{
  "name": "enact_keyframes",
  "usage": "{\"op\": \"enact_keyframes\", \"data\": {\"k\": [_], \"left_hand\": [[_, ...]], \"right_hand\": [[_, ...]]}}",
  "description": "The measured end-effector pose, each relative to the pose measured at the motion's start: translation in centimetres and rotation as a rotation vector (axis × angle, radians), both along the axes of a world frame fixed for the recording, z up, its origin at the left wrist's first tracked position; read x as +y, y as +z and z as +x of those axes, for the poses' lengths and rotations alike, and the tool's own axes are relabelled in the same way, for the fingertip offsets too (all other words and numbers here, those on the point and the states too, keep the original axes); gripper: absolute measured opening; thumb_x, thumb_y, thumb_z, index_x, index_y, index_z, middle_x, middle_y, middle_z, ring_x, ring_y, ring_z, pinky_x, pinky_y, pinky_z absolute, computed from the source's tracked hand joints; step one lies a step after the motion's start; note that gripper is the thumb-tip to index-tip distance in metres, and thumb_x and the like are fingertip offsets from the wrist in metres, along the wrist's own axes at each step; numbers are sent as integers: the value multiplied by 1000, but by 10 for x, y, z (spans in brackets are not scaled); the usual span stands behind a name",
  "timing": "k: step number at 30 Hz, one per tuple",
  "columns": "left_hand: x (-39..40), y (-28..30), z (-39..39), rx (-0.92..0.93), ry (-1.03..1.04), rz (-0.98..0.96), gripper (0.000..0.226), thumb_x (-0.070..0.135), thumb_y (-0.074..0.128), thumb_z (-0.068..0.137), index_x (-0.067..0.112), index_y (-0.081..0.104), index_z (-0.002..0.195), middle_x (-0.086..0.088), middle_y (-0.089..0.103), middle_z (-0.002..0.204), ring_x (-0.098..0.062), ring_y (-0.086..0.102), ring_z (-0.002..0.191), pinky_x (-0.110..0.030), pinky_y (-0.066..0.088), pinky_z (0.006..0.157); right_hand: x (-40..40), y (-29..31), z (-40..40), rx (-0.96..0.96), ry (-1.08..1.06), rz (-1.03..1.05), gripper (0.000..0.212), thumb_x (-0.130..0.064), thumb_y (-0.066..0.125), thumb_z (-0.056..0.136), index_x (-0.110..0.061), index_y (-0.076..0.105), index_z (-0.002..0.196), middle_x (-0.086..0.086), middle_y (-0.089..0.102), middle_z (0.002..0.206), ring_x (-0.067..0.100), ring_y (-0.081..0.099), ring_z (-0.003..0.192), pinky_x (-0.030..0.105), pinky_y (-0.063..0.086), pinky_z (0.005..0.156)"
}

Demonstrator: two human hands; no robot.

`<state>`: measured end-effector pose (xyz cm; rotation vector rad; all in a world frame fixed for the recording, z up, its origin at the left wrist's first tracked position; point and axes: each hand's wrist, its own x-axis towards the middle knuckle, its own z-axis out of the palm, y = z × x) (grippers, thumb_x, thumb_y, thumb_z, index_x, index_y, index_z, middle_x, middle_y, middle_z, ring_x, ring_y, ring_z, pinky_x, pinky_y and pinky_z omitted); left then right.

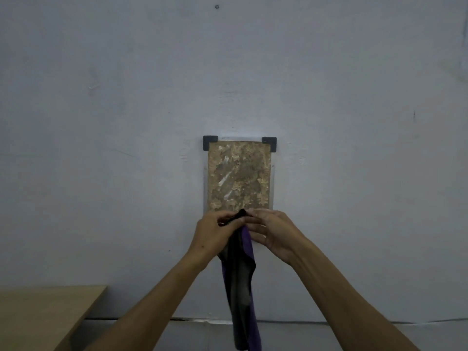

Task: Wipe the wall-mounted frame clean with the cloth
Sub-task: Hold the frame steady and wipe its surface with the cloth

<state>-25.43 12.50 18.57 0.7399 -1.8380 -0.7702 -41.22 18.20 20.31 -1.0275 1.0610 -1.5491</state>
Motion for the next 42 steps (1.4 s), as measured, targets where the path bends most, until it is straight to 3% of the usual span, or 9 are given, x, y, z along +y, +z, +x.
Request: {"op": "enact_keyframes", "data": {"k": [3, 8, 13, 16, 20, 23, 33, 38, 42], "left_hand": [[-12, 6, 1, 73, 3, 157, 10, 28, 73, 91, 26, 81, 96, 7, 78, 89, -14, 73, 92, -34, 58, 85], [-29, 23, 8, 47, 140, 136, 13, 32, 72, 91, 24, 80, 97, 6, 76, 89, -12, 70, 89, -28, 56, 77], [-49, 75, 14, -55, 232, -135, 15, 31, 71, 92, 21, 77, 100, 8, 72, 91, -1, 63, 81, -11, 48, 65], [-63, 111, 13, -102, 305, -379, 16, 24, 74, 89, 20, 78, 105, 10, 70, 91, 2, 61, 78, -1, 44, 66], [-90, 146, 12, -146, 347, -644, 15, 20, 79, 83, 18, 78, 98, 5, 75, 96, -7, 68, 88, -20, 55, 85], [-108, 157, 13, -224, 385, -798, 12, 21, 77, 85, 19, 73, 96, 2, 73, 93, -14, 66, 84, -33, 56, 81], [-122, 134, 7, 84, 449, -902, 10, 11, 74, 90, 7, 73, 99, -3, 68, 98, -10, 63, 87, -9, 45, 82], [-126, 118, 8, -81, 411, -988, 14, 9, 72, 91, 6, 72, 105, -5, 66, 101, -15, 64, 88, -14, 48, 82], [-121, 127, 19, -238, 374, -1033, 17, 13, 72, 91, 7, 72, 107, -4, 67, 101, -20, 66, 84, -32, 58, 76]], "right_hand": [[0, 10, 0, 131, -38, -23, 18, -15, 63, 100, -4, 77, 106, 14, 78, 101, 17, 76, 84, 26, 61, 70], [-12, 20, -17, 535, -249, -89, 15, -21, 63, 101, -20, 77, 100, 2, 74, 102, 20, 70, 96, 28, 61, 72], [-40, 49, -45, 895, -532, -263, 11, -18, 63, 99, -14, 69, 107, 0, 70, 101, 15, 66, 91, 33, 60, 85], [-60, 76, -56, 1162, -731, -409, 14, -21, 62, 99, -12, 65, 108, 4, 65, 105, 19, 61, 95, 34, 56, 82], [-73, 111, -62, 1481, -929, -582, 27, -16, 60, 95, -12, 60, 122, 4, 58, 119, 22, 54, 108, 38, 54, 74], [-84, 122, -68, 1653, -992, -655, 38, -14, 63, 92, -10, 60, 130, 7, 57, 131, 26, 56, 117, 41, 54, 81], [-107, 111, -78, 1430, -984, -789, 28, -21, 56, 104, -12, 66, 129, 0, 66, 114, 18, 59, 106, 35, 58, 70], [-107, 111, -80, 1394, -962, -803, 29, -17, 56, 102, -11, 67, 128, 0, 67, 114, 20, 60, 108, 36, 57, 73], [-108, 110, -78, 1376, -971, -787, 29, -15, 55, 102, -12, 66, 129, 0, 66, 115, 20, 59, 109, 38, 58, 73]]}}
